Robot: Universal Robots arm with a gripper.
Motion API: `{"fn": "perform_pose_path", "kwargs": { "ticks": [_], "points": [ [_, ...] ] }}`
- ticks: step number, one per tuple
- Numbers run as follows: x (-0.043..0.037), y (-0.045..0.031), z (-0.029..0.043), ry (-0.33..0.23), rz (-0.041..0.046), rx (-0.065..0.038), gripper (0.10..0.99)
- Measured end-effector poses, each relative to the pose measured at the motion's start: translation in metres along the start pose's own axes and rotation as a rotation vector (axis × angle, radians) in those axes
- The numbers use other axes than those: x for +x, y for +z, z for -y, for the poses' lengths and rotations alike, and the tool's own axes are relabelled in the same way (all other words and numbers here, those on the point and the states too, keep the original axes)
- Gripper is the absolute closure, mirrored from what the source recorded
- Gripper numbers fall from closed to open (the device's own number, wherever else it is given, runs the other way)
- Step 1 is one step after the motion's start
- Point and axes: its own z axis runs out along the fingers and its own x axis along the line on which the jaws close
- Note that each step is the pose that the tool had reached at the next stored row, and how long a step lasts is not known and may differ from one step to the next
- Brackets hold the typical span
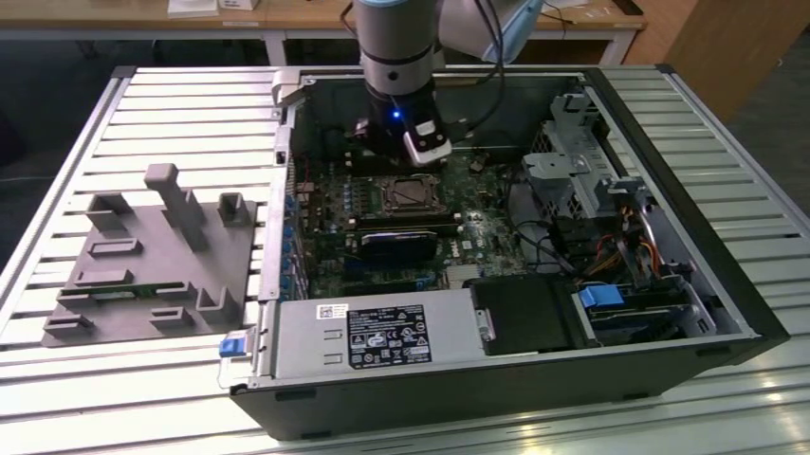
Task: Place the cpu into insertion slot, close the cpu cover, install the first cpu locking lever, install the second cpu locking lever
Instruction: 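Install the first cpu locking lever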
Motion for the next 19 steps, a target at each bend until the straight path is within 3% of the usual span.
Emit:
{"fn": "perform_pose_path", "kwargs": {
  "ticks": [4, 6, 14, 19],
  "points": [
    [-0.0018, 0.0001, 0.0002, -0.005, 0.0091, 0.042, 0.980],
    [-0.0028, 0.0003, 0.0003, -0.007, 0.0119, 0.053, 0.980],
    [-0.0077, 0.0005, 0.0068, -0.007, 0.0120, 0.054, 0.980],
    [-0.0085, 0.0003, 0.0088, -0.009, 0.0163, 0.074, 0.980]
  ]
}}
